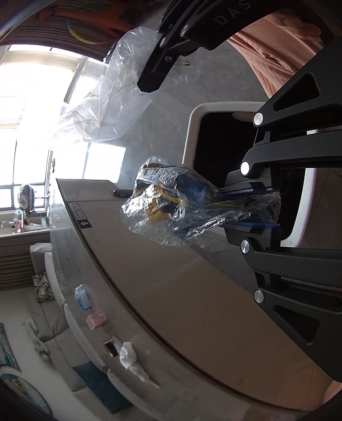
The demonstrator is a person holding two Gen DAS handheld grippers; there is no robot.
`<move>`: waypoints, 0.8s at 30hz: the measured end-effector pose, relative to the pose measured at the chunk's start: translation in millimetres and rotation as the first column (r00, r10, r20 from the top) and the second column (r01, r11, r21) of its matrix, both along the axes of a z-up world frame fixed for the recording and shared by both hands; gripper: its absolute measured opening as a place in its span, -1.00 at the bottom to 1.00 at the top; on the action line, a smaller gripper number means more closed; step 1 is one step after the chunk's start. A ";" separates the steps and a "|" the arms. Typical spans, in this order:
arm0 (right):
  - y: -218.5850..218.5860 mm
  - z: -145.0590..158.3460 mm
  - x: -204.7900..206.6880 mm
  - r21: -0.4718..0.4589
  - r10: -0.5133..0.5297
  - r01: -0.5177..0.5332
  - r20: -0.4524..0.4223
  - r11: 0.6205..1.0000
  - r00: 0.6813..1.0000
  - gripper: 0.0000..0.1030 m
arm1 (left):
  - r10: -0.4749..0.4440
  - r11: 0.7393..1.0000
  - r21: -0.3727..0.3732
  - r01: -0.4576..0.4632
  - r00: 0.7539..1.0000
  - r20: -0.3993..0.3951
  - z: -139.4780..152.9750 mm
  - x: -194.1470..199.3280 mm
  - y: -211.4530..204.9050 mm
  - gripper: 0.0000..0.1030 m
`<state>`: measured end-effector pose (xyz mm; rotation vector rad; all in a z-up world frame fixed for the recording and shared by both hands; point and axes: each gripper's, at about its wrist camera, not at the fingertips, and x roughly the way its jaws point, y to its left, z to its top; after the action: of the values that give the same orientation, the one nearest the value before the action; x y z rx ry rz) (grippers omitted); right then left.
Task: Collect trash
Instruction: 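Carry both bags over the white bin and open the left gripper, then lower the clear plastic bag into the bin and open the right gripper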
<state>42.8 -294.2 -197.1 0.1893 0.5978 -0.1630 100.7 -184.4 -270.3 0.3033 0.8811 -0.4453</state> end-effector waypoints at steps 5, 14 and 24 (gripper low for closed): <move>-1.7 -5.6 -1.2 0.001 -0.004 0.004 -0.017 1.000 1.000 -0.78 | -0.018 1.000 0.012 0.018 0.999 -0.050 -15.6 -0.4 -2.4 -0.71; -2.4 -7.8 -1.9 0.006 -0.006 0.007 -0.024 1.000 1.000 -0.77 | -0.026 0.992 0.116 0.042 0.991 -0.129 -37.4 -0.4 -20.4 0.91; 1.9 -12.0 -0.9 0.000 0.008 -0.008 -0.036 1.000 0.999 -0.76 | -0.011 0.992 0.122 0.021 0.997 -0.082 -24.3 3.9 -11.9 0.91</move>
<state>41.9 -292.3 -209.1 0.1839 0.6340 -0.1593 104.6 -196.3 -294.6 0.4079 0.9879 -0.4208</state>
